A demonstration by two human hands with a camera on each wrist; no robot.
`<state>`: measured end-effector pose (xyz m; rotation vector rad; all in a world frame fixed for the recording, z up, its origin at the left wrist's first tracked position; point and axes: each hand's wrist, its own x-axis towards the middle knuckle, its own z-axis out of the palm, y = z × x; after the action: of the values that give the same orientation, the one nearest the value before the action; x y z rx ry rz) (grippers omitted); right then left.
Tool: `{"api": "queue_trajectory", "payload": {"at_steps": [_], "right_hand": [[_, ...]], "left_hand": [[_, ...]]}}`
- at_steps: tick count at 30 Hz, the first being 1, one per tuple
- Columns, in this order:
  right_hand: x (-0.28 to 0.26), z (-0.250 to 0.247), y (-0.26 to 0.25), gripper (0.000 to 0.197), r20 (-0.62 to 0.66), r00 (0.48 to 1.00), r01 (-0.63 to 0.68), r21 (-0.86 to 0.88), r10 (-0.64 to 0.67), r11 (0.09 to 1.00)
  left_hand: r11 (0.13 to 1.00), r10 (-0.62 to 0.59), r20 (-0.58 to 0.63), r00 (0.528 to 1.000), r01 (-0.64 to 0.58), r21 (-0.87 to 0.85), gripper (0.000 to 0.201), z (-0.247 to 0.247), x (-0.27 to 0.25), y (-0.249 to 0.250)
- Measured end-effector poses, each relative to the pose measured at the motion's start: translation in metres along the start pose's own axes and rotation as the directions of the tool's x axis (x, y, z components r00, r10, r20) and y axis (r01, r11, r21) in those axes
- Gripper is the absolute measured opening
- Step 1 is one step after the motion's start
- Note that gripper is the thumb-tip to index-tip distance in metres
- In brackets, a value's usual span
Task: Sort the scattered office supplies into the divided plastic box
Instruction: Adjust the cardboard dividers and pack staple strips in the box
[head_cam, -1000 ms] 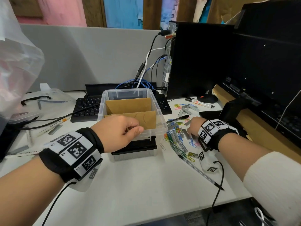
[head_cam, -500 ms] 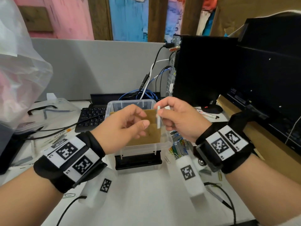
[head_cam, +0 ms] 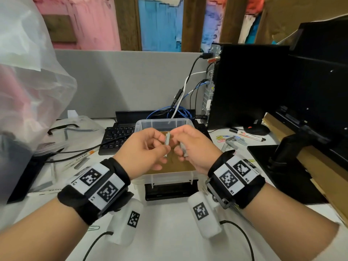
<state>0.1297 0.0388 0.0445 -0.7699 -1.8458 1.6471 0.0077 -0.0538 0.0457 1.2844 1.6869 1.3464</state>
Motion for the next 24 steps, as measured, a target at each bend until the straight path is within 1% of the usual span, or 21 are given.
{"api": "queue_trajectory", "payload": {"at_steps": [3, 9, 10, 13, 14, 15, 16, 18, 20, 22, 24], "right_hand": [[0.002, -0.003, 0.004, 0.017, -0.066, 0.998, -0.001, 0.019, 0.003, 1.0], [0.004, -0.009, 0.01, 0.029, -0.11, 0.993, 0.056, 0.069, -0.048, 0.996], [0.005, -0.01, 0.012, 0.032, -0.13, 0.988, 0.085, 0.046, -0.079, 0.995], [0.005, -0.012, 0.016, 0.035, -0.179, 0.961, 0.187, -0.147, -0.212, 0.971], [0.005, -0.012, 0.016, 0.034, -0.182, 0.954, 0.208, -0.172, -0.239, 0.963], [0.005, -0.012, 0.017, 0.033, -0.187, 0.95, 0.221, -0.158, -0.249, 0.962], [0.004, -0.011, 0.016, 0.032, -0.195, 0.95, 0.228, -0.101, -0.244, 0.968], [0.002, -0.011, 0.014, 0.029, -0.23, 0.946, 0.247, 0.063, -0.227, 0.967], [0.0, -0.011, 0.013, 0.028, -0.262, 0.941, 0.27, 0.195, -0.215, 0.943], [-0.001, -0.012, 0.014, 0.027, -0.263, 0.939, 0.286, 0.247, -0.22, 0.926], [-0.002, -0.013, 0.014, 0.027, -0.241, 0.942, 0.291, 0.237, -0.234, 0.927]], "left_hand": [[1.0, 0.011, -0.02, 1.0, -0.01, 0.019, 0.004, 0.001, -0.001, -0.003], [1.0, 0.024, -0.07, 0.997, -0.024, 0.005, 0.007, 0.0, -0.002, -0.007], [1.0, 0.027, -0.072, 0.997, -0.026, 0.009, 0.007, -0.001, -0.002, -0.008], [0.999, 0.036, -0.063, 0.997, -0.035, 0.022, 0.007, -0.001, -0.003, -0.009], [0.999, 0.041, -0.061, 0.997, -0.04, 0.019, 0.007, -0.001, -0.003, -0.009], [0.999, 0.044, -0.06, 0.997, -0.043, 0.013, 0.006, -0.001, -0.003, -0.009], [0.999, 0.045, -0.058, 0.997, -0.045, 0.004, 0.005, -0.001, -0.003, -0.008], [0.999, 0.041, -0.047, 0.998, -0.042, -0.033, 0.006, -0.002, -0.003, -0.008], [0.995, 0.025, -0.032, 0.999, -0.028, -0.091, 0.009, -0.003, -0.003, -0.008], [0.99, 0.015, -0.024, 1.0, -0.018, -0.142, 0.011, -0.005, -0.003, -0.008], [0.983, 0.008, -0.024, 1.0, -0.012, -0.186, 0.013, -0.006, -0.003, -0.008]]}}
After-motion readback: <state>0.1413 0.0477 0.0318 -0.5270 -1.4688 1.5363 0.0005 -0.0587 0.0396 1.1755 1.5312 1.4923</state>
